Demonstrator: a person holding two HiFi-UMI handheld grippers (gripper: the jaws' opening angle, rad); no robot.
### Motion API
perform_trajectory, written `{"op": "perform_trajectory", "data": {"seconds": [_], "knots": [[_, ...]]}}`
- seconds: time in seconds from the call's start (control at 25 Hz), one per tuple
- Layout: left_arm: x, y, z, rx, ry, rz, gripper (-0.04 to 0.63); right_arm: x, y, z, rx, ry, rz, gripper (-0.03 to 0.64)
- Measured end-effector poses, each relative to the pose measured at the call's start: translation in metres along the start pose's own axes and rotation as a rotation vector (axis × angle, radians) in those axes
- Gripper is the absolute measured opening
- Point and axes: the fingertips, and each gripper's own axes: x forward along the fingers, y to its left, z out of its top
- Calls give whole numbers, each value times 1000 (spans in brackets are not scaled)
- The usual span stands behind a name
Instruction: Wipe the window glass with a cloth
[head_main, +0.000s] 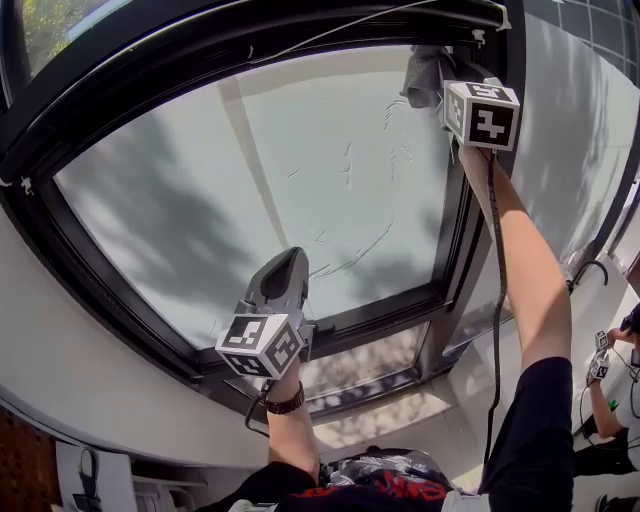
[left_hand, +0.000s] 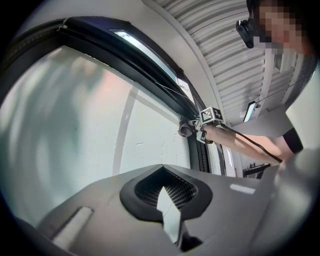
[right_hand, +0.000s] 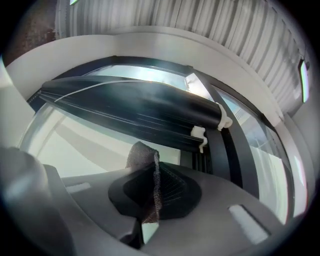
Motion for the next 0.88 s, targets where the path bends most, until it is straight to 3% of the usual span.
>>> {"op": "perform_trajectory", "data": {"seconds": [0.2, 0.32, 0.64, 0.76, 0.88], "knots": [[-6, 13, -3, 4, 12, 32, 0, 1, -4, 2, 13, -3, -61, 17], [-14, 28, -6, 6, 27, 53, 0, -10, 22, 10, 35, -55, 7, 17], [-55, 79, -8, 26, 50, 145, 0, -67, 237, 77, 96, -251, 476, 17], [-94, 108, 0, 43, 42, 251, 0, -70, 335, 91, 199, -268, 686, 17], [-120, 120, 16, 73, 14, 283, 0, -72, 416, 106, 266, -267, 814, 17]]}}
